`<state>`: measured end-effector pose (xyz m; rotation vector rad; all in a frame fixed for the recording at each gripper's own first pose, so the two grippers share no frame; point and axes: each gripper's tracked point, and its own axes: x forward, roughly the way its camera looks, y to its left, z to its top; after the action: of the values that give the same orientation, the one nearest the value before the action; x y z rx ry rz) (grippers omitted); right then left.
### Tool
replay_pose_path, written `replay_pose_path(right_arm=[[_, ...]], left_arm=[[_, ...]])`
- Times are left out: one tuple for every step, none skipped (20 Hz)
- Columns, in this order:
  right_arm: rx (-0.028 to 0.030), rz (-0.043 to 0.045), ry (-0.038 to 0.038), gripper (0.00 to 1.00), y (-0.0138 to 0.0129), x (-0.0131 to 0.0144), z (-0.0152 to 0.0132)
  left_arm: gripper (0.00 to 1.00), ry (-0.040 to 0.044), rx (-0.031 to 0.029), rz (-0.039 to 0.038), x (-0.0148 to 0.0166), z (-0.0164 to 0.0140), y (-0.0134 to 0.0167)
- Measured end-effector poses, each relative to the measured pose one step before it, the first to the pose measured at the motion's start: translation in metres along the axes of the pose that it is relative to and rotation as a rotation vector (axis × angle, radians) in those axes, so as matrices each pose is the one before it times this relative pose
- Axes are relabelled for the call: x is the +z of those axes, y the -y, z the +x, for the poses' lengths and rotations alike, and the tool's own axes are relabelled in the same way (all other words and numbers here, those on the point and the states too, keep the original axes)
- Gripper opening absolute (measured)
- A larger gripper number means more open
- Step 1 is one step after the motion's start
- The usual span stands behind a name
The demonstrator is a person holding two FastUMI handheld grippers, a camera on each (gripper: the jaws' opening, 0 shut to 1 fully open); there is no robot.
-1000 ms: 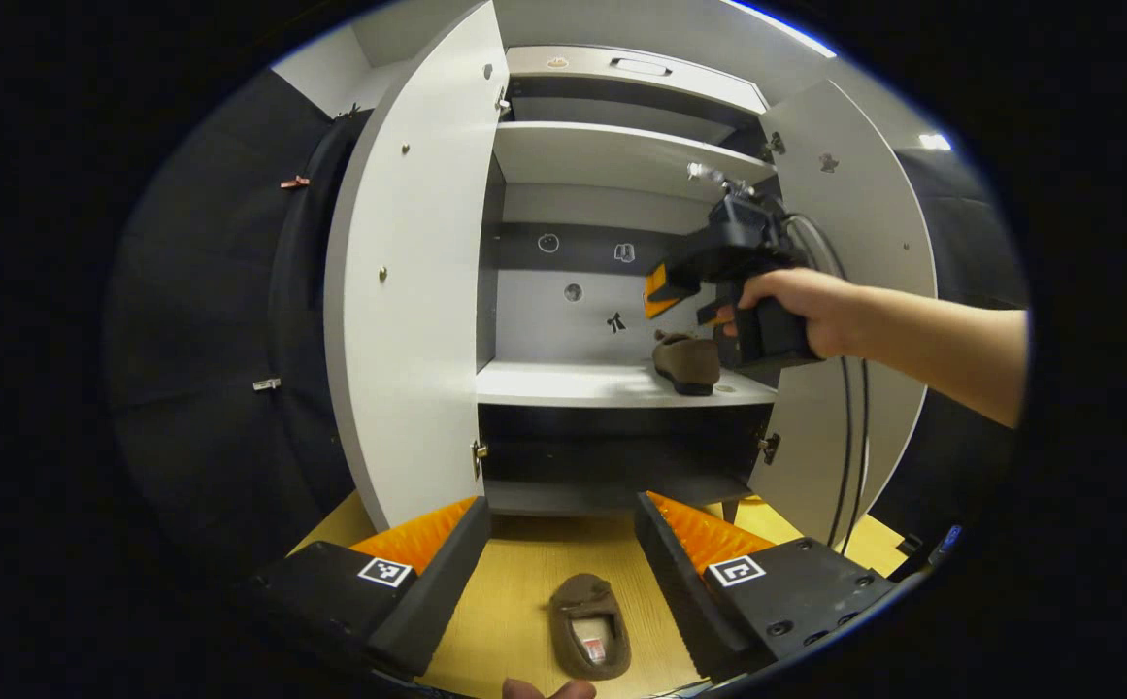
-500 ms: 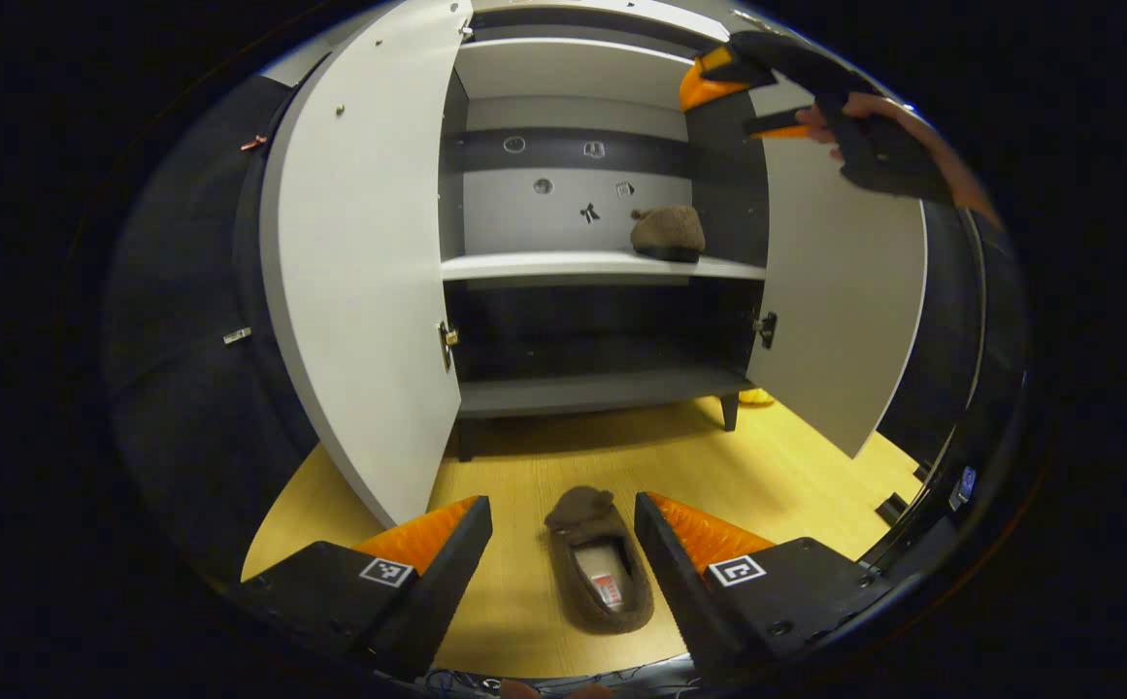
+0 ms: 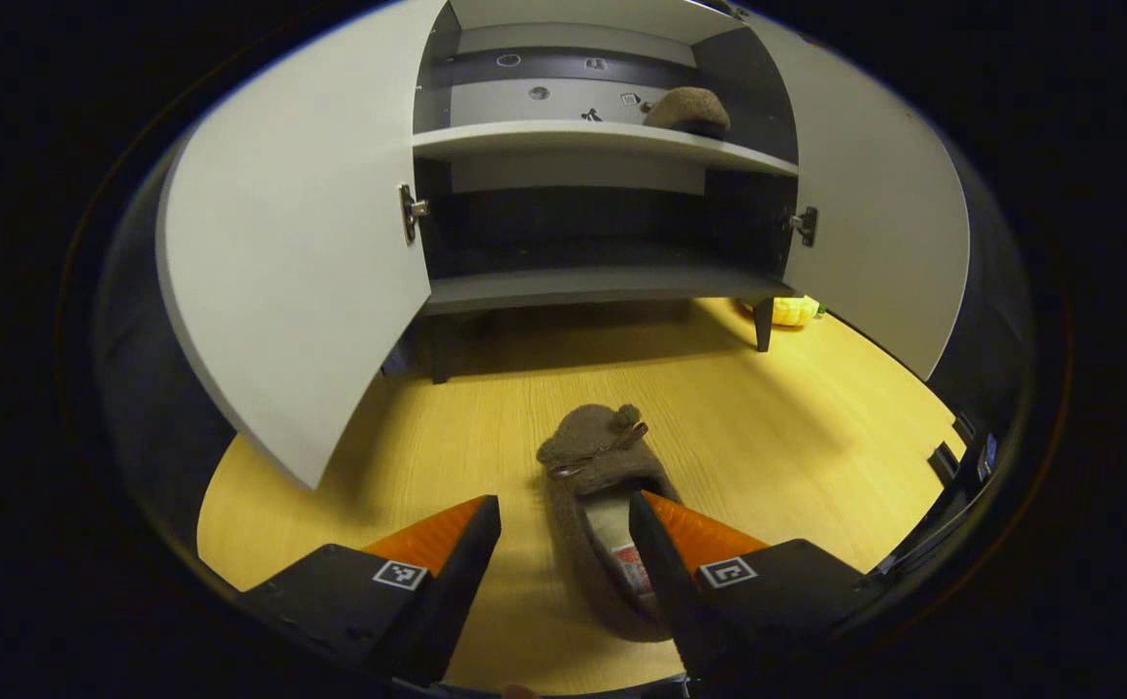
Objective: Grab one shoe with the right hand and put it into the shoe cabinet, grab the other shoe with the left hand and put it into the shoe cabinet; then close the right door with the right hand and the left door with the left hand.
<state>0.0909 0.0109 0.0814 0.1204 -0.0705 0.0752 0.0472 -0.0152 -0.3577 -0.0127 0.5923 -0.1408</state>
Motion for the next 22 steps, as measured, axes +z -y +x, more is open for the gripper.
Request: replay_pose_path(right_arm=[[-0.00122,0.00138,0.00183,0.98,0.00248,0.00235,-0.00408],[-0.00486,-0.00071,0.00191,0.98,0.00193,0.00049,-0.00306],[-0.00611,0.00019,-0.00246,0.98,0.00330,-0.00007,-0.00317],[-0.00559,-0.00062,-0.01082,0.98,0.00396,-0.00246,-0.00227],[-0.00893,0.00109,-0.01152,0.98,0.00439,-0.00279,-0.00275],[-0.00748,-0.00149,-0.00664,0.98,0.00440,-0.00097,-0.00182],[-0.01023,-0.00352,-0.00052,0.98,0.00508,0.00056,-0.00279],[-0.00548,-0.00171,0.00441,0.98,0.00324,0.00154,-0.00087],[-0.00581,-0.00203,0.00056,0.98,0.00332,0.00082,-0.00234],[-0.00219,-0.00220,-0.00061,0.98,0.00254,-0.00016,-0.00218],[-0.00296,-0.00231,-0.00088,0.98,0.00243,0.00015,-0.00206],[-0.00133,-0.00179,-0.00267,0.98,0.00147,-0.00035,-0.00117],[-0.00127,0.00169,-0.00029,0.98,0.00144,-0.00004,-0.00132],[-0.00090,0.00377,-0.00137,0.98,0.00124,-0.00024,-0.00046],[-0.00007,0.00516,-0.00159,1.00,0.00096,0.00036,-0.00063],[-0.00251,0.00572,-0.00242,0.98,0.00096,-0.00051,0.00033],[-0.00126,0.00487,-0.00354,0.98,0.00061,0.00050,-0.00007],[-0.00188,0.00379,-0.00142,0.98,0.00059,-0.00008,0.00066],[-0.00004,0.00289,-0.00183,0.98,-0.00003,0.00051,0.00015],[0.00010,0.00308,0.00223,0.98,0.00034,0.00098,0.00081],[0.00164,0.00282,0.00099,0.98,-0.00020,0.00085,-0.00055],[0.00161,0.00199,-0.00020,0.98,-0.00024,-0.00050,0.00030]], left_arm=[[0.86,-0.01596,0.01506,0.02140,-0.00650,0.00972,-0.00392],[0.82,-0.00579,0.01831,0.01748,-0.00292,0.00777,-0.00399],[0.78,0.00381,0.00389,0.00532,-0.00032,0.00793,0.00095],[0.69,0.00884,-0.00622,-0.00602,0.00168,0.00613,0.00229],[0.65,0.00918,-0.01237,-0.01270,0.00146,0.00485,0.00406],[0.60,0.00376,-0.00595,-0.00783,0.00161,0.00568,0.00294],[0.58,0.00076,0.00001,-0.00105,-0.00018,0.00584,0.00124],[0.55,-0.00753,0.00775,0.00322,-0.00044,0.00556,0.00004],[0.51,-0.01132,0.00270,-0.00358,-0.00063,0.00537,0.00156],[0.40,-0.00993,0.00871,-0.00529,0.00085,0.00324,0.00083],[0.34,-0.00475,0.00934,0.00440,0.00105,0.00225,-0.00135],[0.25,-0.00164,0.00475,0.00629,0.00277,0.00003,-0.00100],[0.20,-0.00598,-0.00216,0.00464,0.00081,0.00003,0.00066],[0.12,-0.01061,-0.01268,0.00277,-0.00012,-0.00229,0.00255],[0.10,-0.00810,-0.01638,0.01060,0.00163,-0.00264,0.00272],[0.08,-0.00472,-0.00265,0.01309,0.00360,-0.00470,0.00109],[0.07,-0.00041,0.00629,0.00700,0.00527,-0.00676,-0.00099],[0.07,0.00029,0.00862,-0.00204,0.00721,-0.00691,-0.00172],[0.07,0.00430,0.01019,-0.01350,0.01006,-0.01042,-0.00179],[0.07,0.01166,0.00990,-0.02600,0.01481,-0.01274,-0.00183],[0.07,0.01041,0.00712,-0.02147,0.01518,-0.01191,-0.00102],[0.07,0.00636,0.01185,-0.01490,0.01547,-0.01354,-0.00115]])
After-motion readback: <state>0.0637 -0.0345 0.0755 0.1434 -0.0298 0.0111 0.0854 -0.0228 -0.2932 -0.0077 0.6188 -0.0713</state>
